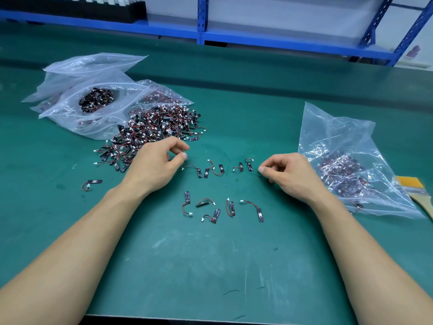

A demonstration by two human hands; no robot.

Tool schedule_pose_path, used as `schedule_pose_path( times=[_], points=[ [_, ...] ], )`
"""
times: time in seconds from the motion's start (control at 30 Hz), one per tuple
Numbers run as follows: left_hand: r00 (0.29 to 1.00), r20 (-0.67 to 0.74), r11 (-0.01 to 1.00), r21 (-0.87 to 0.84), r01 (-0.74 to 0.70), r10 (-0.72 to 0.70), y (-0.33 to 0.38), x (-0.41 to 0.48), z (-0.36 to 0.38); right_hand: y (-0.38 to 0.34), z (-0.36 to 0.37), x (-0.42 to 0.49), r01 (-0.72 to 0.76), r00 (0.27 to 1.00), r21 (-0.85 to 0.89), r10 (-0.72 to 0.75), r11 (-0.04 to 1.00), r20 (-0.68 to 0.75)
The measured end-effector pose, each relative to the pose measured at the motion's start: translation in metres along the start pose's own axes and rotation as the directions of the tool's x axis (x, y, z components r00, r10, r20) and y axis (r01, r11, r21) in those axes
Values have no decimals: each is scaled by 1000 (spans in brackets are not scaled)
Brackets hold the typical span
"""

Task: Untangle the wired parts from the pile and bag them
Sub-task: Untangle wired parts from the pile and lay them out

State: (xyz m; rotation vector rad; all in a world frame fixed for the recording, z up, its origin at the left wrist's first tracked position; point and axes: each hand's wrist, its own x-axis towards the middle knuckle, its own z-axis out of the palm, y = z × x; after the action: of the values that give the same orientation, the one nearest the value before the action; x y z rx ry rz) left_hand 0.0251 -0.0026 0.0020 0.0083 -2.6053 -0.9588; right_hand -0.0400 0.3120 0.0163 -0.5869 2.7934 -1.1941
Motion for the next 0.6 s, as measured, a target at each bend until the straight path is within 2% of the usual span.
schedule_pose_path(
  times=[0.33,0.6],
  points=[
    [996,88,999,24,26,-28,2,-1,-1,0,0,0,-2,1000,-8,2,1000,6],
    [999,41,1000,10,-6,5,-1,-2,0,-1,0,0,-7,1000,-3,7,1000,5]
  ],
)
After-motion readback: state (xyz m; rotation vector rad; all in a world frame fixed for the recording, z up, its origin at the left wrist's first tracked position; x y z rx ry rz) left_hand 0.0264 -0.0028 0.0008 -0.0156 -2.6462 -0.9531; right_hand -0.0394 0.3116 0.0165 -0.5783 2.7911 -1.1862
